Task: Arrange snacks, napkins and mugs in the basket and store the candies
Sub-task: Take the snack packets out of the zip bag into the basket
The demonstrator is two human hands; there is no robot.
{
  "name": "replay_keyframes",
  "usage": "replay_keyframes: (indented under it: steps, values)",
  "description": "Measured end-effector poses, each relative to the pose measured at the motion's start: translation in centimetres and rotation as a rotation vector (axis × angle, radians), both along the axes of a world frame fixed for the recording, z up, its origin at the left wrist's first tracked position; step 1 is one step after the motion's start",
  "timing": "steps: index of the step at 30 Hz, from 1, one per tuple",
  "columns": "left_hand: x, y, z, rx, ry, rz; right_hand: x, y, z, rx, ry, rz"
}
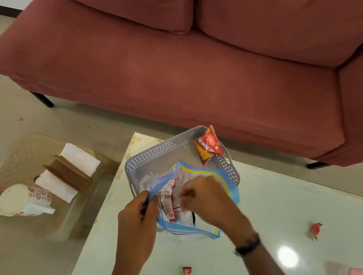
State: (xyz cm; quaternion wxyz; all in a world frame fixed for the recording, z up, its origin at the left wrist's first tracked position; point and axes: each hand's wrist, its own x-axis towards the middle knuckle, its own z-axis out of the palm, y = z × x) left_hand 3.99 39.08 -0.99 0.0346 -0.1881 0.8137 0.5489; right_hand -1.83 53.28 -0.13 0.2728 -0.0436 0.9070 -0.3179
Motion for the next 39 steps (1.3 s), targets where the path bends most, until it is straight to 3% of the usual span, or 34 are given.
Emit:
replay_keyframes:
  steps: [3,6,11,16,23,26,29,34,39]
  values:
    - [0.8,0.0,0.2,-0.024,0.012,-0.024,-0.2,-2.8,-5.5,0.251,-0.120,0.153]
    - [1.3,0.0,0.1,-0.063,0.050,-0.027,-0.2,-3.6,-8.6,0.296,-0.184,0.169]
    - [2.0,-0.3,-0.3,-0.042,0.045,0.022,0.7,-4.9,-10.4,0.314,-0.080,-0.004]
    - [2.2,-1.0,-0.4,-0.014,0.042,0.035,1.5,-4.8,-8.2,0.338,0.055,-0.097]
    - [2.6,-0.8,0.2,0.013,0.051,0.039,3.0,-2.7,-3.4,-0.002,0.257,-0.188]
    - [2.7,-1.1,0.1,0.018,0.050,0.029,3.7,-1.4,-1.2,-0.175,0.201,-0.105]
    - [2.7,-1.2,0.0,0.014,0.064,0.021,4.3,-0.2,0.0,-0.201,0.099,-0.020]
    - [2.1,-0.7,0.2,0.009,0.083,0.017,4.2,0.5,2.0,-0.064,0.427,-0.005]
    - [1.0,-0.2,0.6,0.035,0.109,0.046,3.9,1.2,4.3,-0.052,0.835,-0.080]
